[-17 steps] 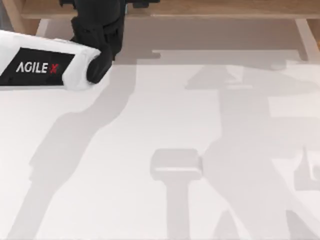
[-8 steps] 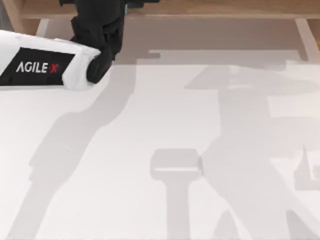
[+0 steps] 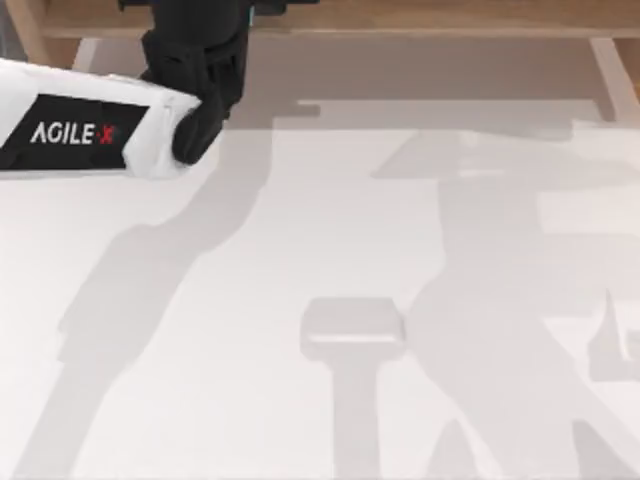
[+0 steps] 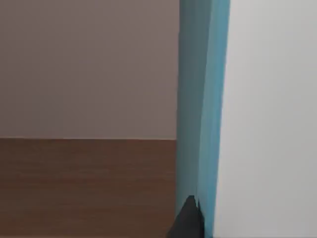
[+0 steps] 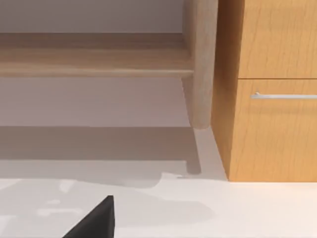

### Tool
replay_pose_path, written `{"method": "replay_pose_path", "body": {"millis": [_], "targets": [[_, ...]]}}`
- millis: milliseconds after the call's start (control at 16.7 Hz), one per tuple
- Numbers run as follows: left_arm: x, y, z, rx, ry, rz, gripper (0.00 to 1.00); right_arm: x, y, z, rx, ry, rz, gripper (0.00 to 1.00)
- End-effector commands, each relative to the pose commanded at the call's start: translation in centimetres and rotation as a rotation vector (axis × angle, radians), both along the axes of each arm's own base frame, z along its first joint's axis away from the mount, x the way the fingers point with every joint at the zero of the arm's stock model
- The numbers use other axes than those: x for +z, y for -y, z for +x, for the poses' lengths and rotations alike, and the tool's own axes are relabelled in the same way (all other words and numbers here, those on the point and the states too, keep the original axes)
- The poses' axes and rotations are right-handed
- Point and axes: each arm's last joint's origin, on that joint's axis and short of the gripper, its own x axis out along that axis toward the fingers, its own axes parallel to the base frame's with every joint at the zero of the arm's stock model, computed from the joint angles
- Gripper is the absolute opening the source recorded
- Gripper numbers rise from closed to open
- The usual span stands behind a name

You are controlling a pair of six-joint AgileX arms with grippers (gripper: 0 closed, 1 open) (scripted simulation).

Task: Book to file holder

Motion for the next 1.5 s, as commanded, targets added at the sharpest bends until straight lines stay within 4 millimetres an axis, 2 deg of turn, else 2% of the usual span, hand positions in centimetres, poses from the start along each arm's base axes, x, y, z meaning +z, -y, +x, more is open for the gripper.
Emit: {"method": "replay_pose_path", "body": {"millis": [180,540,780,960,1200,1500], "targets": [[1.0,0.0,0.0,0.000,0.000,0.000,0.00,0.0,0.0,0.0,0.000,0.000,0.000,1.00],[1.0,0.0,-0.2,-0.006,-0.001,0.010,0.00,0.0,0.0,0.0,0.000,0.000,0.000,1.00],[1.9,-1.2,-2.6,-0.078,0.019,0.114,0.00,0.0,0.0,0.0,0.000,0.000,0.000,1.00],[2.1,-3.7,-5.5,-0.145,0.027,0.267,0.00,0.0,0.0,0.0,0.000,0.000,0.000,1.00],[2.2,-9.0,-9.9,-0.199,0.060,0.516,0.00,0.0,0.0,0.0,0.000,0.000,0.000,1.00],[-0.2,-16.5,-14.3,-0.211,0.023,0.862,0.00,0.0,0.0,0.0,0.000,0.000,0.000,1.00]]}}
